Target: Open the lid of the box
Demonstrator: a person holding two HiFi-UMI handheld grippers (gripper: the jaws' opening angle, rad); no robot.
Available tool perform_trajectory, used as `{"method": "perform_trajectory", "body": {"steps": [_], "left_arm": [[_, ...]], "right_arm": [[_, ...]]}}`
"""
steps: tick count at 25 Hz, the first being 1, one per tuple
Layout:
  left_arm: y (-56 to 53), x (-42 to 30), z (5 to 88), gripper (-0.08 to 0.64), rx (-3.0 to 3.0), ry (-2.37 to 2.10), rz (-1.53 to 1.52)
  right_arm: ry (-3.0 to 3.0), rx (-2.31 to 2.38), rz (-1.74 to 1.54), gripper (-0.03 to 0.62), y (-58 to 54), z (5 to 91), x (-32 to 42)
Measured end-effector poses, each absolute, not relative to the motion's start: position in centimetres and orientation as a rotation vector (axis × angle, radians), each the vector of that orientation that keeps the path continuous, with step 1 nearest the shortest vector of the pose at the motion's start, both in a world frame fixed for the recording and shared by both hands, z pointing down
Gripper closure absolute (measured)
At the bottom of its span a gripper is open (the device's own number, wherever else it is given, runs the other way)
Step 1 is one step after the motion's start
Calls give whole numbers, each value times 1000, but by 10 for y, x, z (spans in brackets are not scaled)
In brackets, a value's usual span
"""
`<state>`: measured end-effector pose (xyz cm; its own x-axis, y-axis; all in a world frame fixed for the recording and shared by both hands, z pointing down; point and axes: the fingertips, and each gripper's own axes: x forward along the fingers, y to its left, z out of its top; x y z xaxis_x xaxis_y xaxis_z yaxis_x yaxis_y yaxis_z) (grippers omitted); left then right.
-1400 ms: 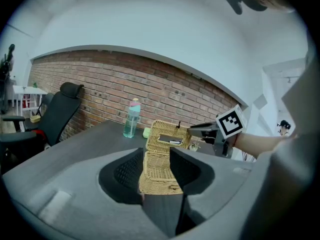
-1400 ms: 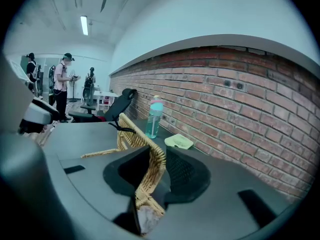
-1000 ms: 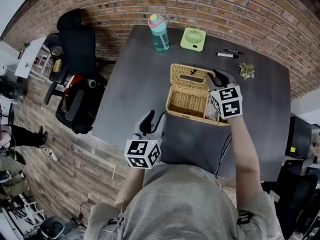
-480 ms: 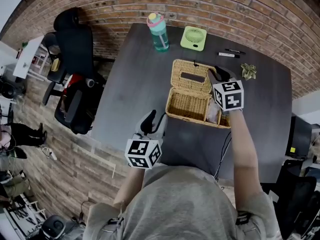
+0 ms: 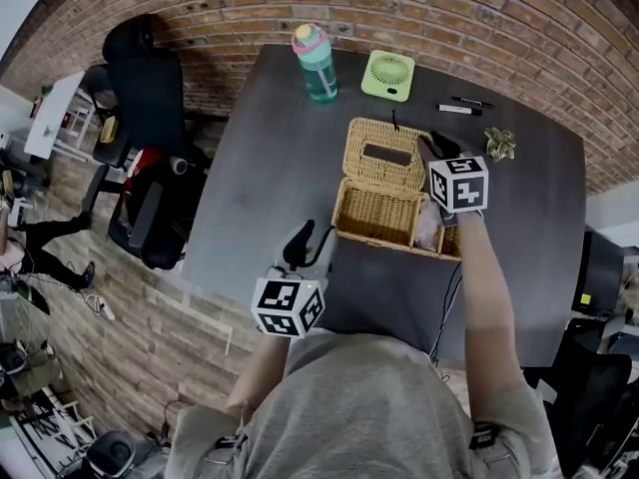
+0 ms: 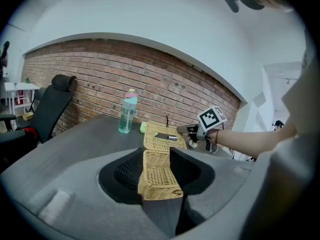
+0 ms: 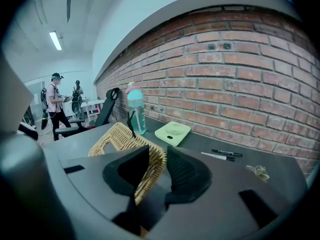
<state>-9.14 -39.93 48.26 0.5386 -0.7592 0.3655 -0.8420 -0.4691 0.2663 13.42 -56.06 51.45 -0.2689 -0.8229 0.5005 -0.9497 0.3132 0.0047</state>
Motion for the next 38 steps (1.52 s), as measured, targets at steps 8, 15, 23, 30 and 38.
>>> {"method": "perform_trajectory", "body": {"steps": [8,15,23,30,38], "left_arm": [[-403,-91,487,397,2361,-1298,284],[-405,-90,489,397,2360,-1293,288],[-405,-91,490,397,2353,-1295,290],[-404,-92,487,397,2357,-1302,283],[-398,-91,480,397,2376,-1307,265]], "right_arm": [[-2168,1571,545,482,-571,538,140],[-2126,1555,608,482,-576,558,142],[-2090,1550,721,486,-578,579,144],[-2062,1552,710,486,-574,583,147],[-2120,1572,658,486,-559,554,140]]}}
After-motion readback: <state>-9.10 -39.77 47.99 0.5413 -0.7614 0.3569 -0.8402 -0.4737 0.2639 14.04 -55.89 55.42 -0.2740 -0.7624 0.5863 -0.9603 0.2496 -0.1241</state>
